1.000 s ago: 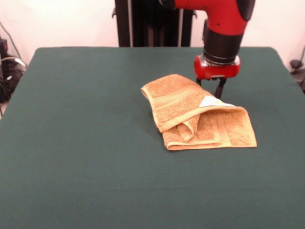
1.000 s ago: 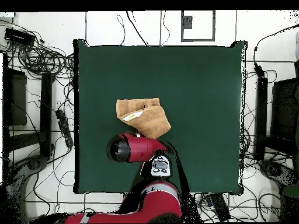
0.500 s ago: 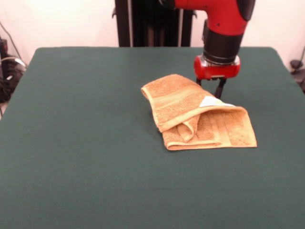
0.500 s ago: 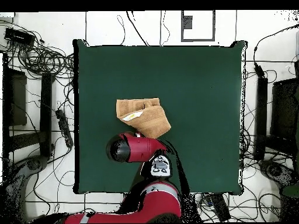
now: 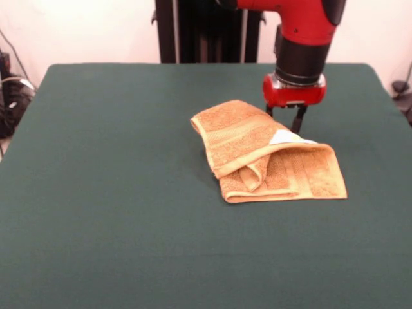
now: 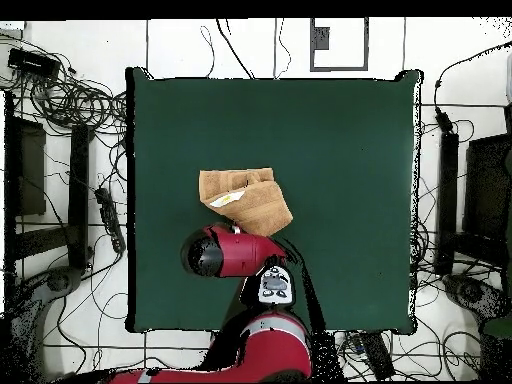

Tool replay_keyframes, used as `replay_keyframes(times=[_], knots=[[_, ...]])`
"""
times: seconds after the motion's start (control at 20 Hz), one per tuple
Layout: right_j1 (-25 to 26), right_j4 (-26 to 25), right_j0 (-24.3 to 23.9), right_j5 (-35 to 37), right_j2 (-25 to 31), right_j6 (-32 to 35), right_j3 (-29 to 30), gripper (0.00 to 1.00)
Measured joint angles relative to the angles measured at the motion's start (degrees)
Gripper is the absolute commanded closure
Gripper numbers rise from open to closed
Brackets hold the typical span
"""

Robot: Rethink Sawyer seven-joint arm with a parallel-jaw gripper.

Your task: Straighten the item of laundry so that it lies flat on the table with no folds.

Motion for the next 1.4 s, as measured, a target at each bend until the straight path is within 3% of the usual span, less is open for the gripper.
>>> replay_keyframes(times=[0.75, 1.4], knots=[[-5.6, 0.0, 0.1, 0.0, -0.2, 0.0, -0.8, 0.0], [-6.8, 0.0, 0.1, -1.8, -0.2, 0.0, -0.9, 0.0]])
